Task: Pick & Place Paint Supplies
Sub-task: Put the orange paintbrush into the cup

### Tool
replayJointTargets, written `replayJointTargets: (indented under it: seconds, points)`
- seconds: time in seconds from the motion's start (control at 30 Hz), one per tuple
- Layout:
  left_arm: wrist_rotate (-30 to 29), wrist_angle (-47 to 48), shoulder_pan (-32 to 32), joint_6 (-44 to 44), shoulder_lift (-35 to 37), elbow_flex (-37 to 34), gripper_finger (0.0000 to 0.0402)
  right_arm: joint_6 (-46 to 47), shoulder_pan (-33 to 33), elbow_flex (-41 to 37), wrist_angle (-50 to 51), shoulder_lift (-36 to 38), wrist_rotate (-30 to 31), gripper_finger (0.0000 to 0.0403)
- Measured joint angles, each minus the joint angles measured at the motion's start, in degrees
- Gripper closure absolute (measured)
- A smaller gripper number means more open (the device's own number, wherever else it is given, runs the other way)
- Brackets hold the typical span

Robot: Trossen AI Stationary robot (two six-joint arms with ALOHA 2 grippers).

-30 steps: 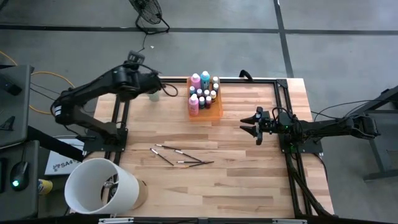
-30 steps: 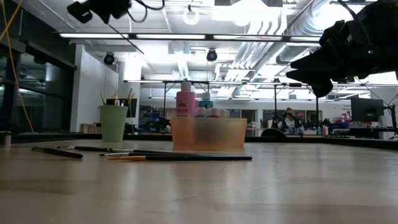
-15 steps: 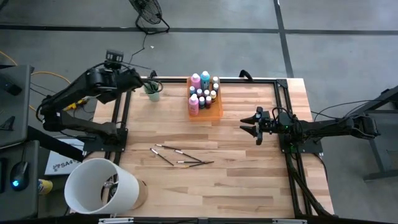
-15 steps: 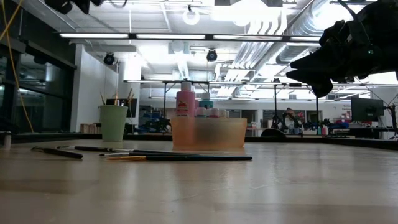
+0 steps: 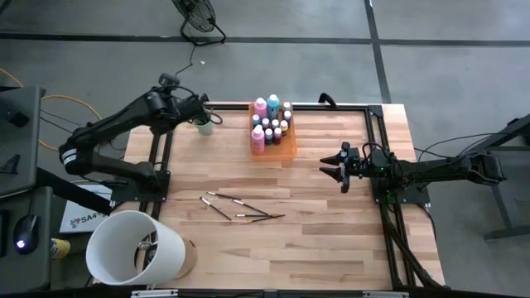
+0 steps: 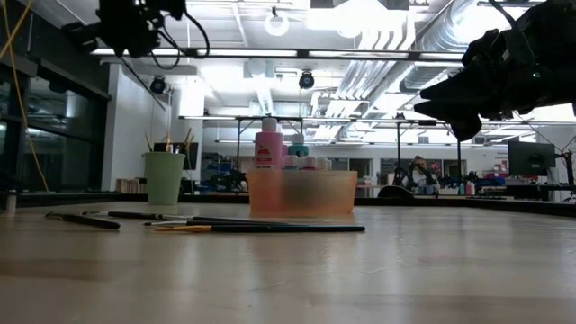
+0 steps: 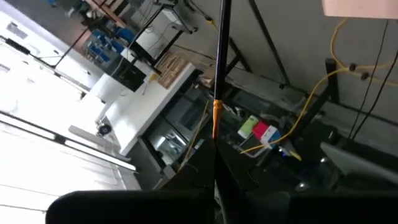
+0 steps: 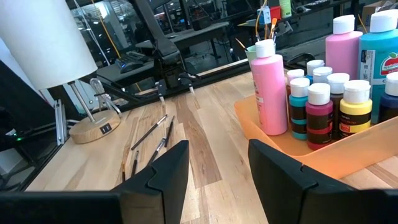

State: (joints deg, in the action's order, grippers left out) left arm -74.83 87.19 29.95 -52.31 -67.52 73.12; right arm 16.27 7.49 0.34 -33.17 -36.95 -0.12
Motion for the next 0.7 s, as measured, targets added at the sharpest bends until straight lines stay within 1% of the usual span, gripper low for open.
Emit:
replayJointTargets:
  seconds: [0.27, 0.7]
  points:
    - [-0.09, -0.15, 0.04, -0.16, -8.15, -0.09, 0.0402, 0.0, 0.02, 0.0, 0.0, 0.0, 0.0, 0.0243]
    - [2.01, 0.35, 0.04, 0.1, -21.12, -0.09, 0.0401, -0.01, 0.0, 0.0, 0.0, -0.02, -0.01, 0.0243]
